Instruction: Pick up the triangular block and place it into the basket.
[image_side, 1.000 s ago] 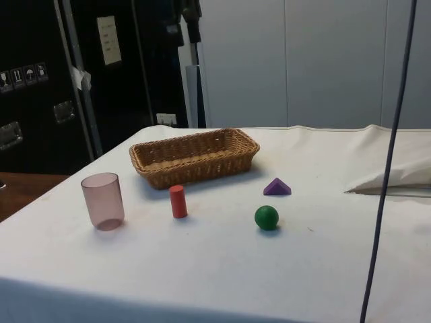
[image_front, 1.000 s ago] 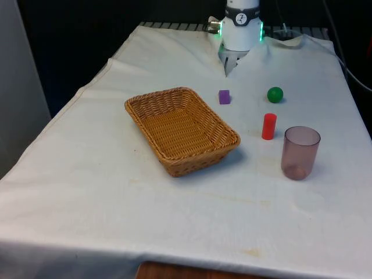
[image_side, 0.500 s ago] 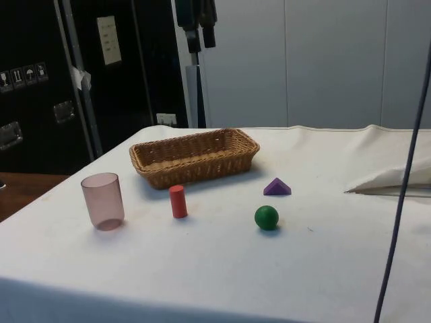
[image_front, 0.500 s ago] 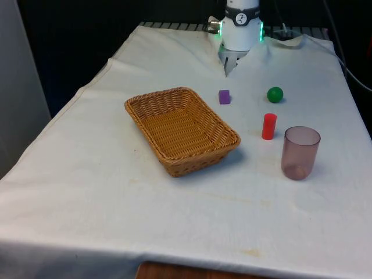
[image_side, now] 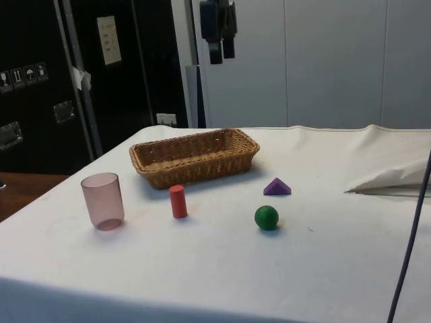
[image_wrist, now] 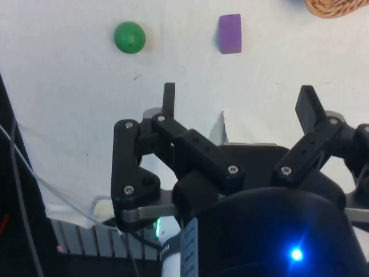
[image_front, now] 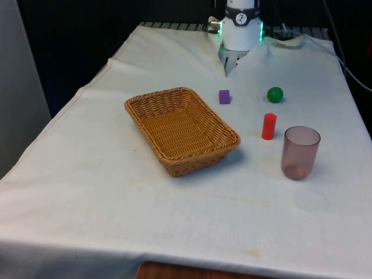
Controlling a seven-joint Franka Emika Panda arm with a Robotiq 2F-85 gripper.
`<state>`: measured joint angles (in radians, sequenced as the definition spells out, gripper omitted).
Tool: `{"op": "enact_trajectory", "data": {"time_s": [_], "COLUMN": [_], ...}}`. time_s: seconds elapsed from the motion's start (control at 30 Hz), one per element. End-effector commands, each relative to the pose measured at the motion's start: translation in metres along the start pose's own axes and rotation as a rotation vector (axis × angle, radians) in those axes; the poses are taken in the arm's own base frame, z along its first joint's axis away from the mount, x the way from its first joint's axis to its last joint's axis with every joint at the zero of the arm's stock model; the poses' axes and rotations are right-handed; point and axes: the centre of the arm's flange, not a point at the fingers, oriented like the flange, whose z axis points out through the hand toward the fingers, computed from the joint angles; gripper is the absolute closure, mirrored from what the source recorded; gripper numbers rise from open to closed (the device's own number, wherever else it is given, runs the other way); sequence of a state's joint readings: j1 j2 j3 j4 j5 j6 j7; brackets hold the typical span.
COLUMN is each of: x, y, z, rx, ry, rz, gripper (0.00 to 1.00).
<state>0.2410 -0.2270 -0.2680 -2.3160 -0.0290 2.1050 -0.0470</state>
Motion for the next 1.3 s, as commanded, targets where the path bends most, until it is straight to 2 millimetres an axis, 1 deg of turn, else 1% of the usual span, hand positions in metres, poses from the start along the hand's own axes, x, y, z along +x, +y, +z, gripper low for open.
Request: {"op": "enact_trajectory", "data": {"time_s": [0.0,0.03,0.2,0.27,0.3,0.47,0.57,0.6,0.83,0.9,1.0,1.17,1.27], "x": [-0.003,-0.008,-0.019,-0.026,-0.025,-0.036,-0.04,-0.039,-0.051,-0.051,-0.057,-0.06,-0.065], "y": [0.001,0.003,0.007,0.008,0.007,0.009,0.008,0.008,0.008,0.007,0.009,0.007,0.008], "z": [0.002,0.004,0.015,0.024,0.024,0.04,0.047,0.047,0.068,0.068,0.077,0.084,0.091], "rx": [0.001,-0.003,0.002,0.003,0.009,-0.003,-0.009,-0.001,-0.03,-0.019,-0.045,-0.043,-0.062], "ry": [0.004,0.018,0.03,0.035,0.022,0.041,0.035,0.028,0.022,0.014,0.02,0.013,0.031], "rz": [-0.001,-0.002,-0.004,-0.007,-0.005,-0.016,-0.024,-0.022,-0.04,-0.04,-0.044,-0.051,-0.052], "gripper": [0.0,0.0,0.0,0.0,0.0,0.0,0.0,0.0,0.0,0.0,0.0,0.0,0.0]}}
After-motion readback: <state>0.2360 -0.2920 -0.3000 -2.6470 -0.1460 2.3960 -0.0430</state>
